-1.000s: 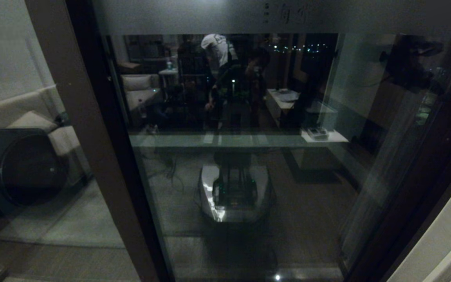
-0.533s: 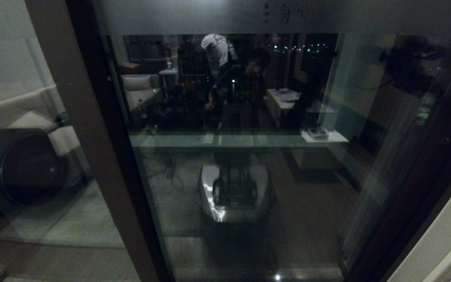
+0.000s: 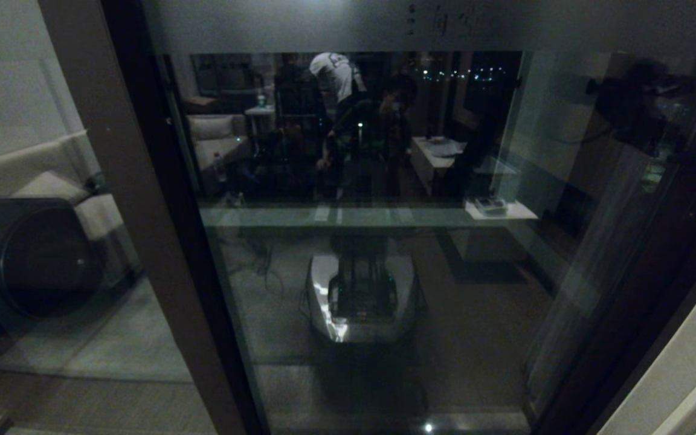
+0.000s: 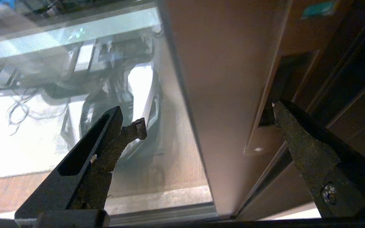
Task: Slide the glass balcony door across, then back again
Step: Open the slid door
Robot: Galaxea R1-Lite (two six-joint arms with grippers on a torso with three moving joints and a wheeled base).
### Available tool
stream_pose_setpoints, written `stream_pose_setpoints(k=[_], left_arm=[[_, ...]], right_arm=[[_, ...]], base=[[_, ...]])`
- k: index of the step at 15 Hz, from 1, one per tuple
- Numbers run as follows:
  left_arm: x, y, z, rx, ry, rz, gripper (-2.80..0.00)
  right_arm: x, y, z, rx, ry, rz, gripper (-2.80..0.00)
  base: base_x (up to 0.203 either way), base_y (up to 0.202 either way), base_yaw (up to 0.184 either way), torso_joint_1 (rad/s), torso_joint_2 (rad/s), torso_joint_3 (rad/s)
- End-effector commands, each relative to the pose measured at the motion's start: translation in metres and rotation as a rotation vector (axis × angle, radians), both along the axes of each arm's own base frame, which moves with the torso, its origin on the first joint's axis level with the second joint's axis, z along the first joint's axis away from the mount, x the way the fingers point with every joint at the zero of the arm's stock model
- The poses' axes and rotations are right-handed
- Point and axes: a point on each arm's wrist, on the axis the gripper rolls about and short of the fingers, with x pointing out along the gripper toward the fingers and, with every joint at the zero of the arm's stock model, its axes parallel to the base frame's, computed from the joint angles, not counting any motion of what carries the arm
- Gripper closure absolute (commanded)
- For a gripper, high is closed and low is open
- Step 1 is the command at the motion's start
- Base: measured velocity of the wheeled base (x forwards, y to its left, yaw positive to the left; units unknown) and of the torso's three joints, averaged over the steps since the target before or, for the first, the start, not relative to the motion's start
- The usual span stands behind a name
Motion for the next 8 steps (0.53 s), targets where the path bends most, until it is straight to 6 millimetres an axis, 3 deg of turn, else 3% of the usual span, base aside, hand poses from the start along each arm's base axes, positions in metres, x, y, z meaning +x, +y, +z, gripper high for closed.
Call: stream_pose_setpoints(k=[1,8], left_arm=[[0.0,0.0,0.0,0.0,0.0,0.0,0.0],[0.0,0.0,0.0,0.0,0.0,0.0,0.0]], right_arm=[[0.0039,-0.0027,-0.0048,0.003,0.005,-0.001,-2.8],[0.0115,0.0033,-0.0092,0.034,0.012,0.015,-2.8]], base=[[0.0,0.0,0.0,0.0,0.0,0.0],[0.0,0.0,0.0,0.0,0.0,0.0]])
